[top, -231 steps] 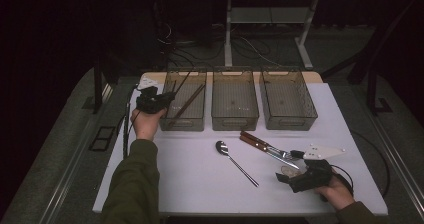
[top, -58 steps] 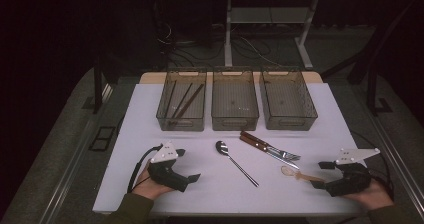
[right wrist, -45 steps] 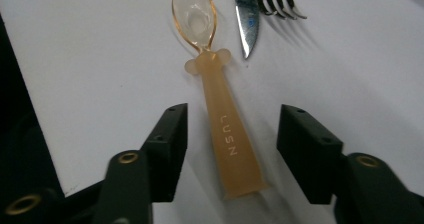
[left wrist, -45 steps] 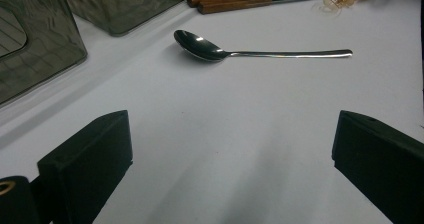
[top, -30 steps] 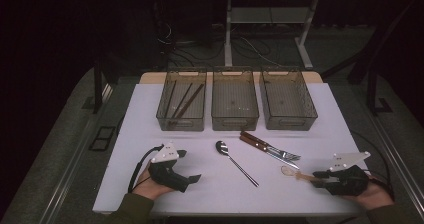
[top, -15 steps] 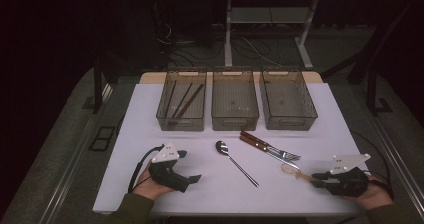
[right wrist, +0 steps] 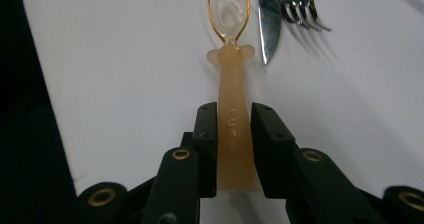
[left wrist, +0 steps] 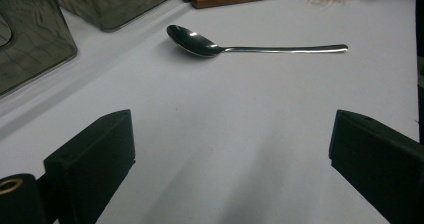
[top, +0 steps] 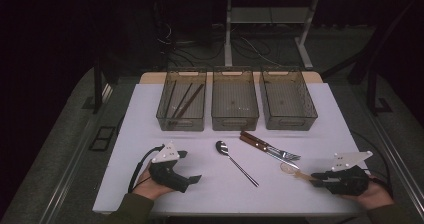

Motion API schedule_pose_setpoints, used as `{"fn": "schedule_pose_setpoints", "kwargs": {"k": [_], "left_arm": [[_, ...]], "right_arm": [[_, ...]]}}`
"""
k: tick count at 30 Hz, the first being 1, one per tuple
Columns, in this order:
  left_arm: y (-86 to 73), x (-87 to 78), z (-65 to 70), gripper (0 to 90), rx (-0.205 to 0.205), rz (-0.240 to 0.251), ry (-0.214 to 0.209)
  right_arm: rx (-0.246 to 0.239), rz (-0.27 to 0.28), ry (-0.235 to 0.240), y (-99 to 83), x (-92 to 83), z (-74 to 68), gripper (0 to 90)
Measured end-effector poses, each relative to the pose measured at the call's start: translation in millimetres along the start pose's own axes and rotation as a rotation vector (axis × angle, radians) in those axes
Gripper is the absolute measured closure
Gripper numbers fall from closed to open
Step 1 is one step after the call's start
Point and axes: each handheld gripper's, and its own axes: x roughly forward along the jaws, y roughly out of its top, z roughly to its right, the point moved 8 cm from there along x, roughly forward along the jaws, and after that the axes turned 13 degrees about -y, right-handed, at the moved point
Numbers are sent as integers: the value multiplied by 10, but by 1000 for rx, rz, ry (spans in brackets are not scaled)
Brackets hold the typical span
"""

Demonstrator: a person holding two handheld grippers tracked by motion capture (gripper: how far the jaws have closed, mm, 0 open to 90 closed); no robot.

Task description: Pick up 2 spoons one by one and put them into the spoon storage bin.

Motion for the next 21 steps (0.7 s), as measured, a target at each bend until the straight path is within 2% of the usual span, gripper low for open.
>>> {"fn": "schedule_pose_setpoints", "kwargs": {"k": [16,21], "left_arm": [[-3,11,1,32,-3,0,-1],[-8,10,-14,18,-10,-3,9]], "right_arm": [[80,77,12,217,-51,-34,738],[87,92,2,306,-31,-40,738]]}}
